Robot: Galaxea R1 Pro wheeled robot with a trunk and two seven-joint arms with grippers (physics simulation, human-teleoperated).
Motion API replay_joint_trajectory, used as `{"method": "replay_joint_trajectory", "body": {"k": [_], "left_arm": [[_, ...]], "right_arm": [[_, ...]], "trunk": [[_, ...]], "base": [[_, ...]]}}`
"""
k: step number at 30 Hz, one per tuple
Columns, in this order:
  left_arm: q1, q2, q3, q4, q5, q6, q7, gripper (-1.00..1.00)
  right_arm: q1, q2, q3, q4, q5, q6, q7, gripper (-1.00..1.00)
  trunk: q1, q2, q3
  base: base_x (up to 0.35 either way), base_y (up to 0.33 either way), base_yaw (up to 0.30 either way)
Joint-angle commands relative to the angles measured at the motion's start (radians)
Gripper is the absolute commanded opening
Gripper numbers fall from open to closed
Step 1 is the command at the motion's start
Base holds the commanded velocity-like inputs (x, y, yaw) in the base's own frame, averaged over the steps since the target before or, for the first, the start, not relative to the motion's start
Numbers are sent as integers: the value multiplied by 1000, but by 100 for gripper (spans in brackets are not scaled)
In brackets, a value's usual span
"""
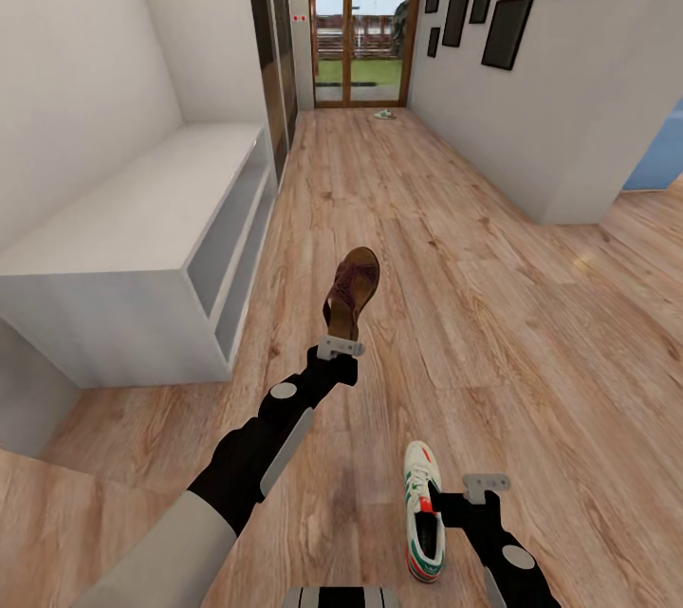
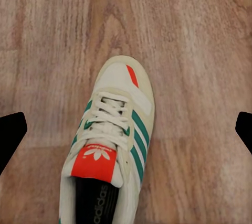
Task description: Pick up the two gym shoes and the two sandals from the corridor floor and place them onto the hallstand (shoe rack) in the corridor, making sure they are on the rack and not on the floor. Arrange them so the two gym shoes are next to each other and the two sandals are next to each other.
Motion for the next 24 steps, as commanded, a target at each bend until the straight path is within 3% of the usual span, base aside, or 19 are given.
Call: {"method": "replay_joint_trajectory", "body": {"k": [1, 24], "left_arm": [[0, 0, 0, -1, 5, 6, 0, -100], [0, 0, 0, -1, 4, 6, 0, -100]], "right_arm": [[0, 1, -1, -2, 0, 6, 2, 100], [0, 0, 0, 5, -7, -2, -13, 100]], "trunk": [[0, 0, -1], [0, 0, -1]], "base": [[1, -2, 0], [0, 0, 0]]}}
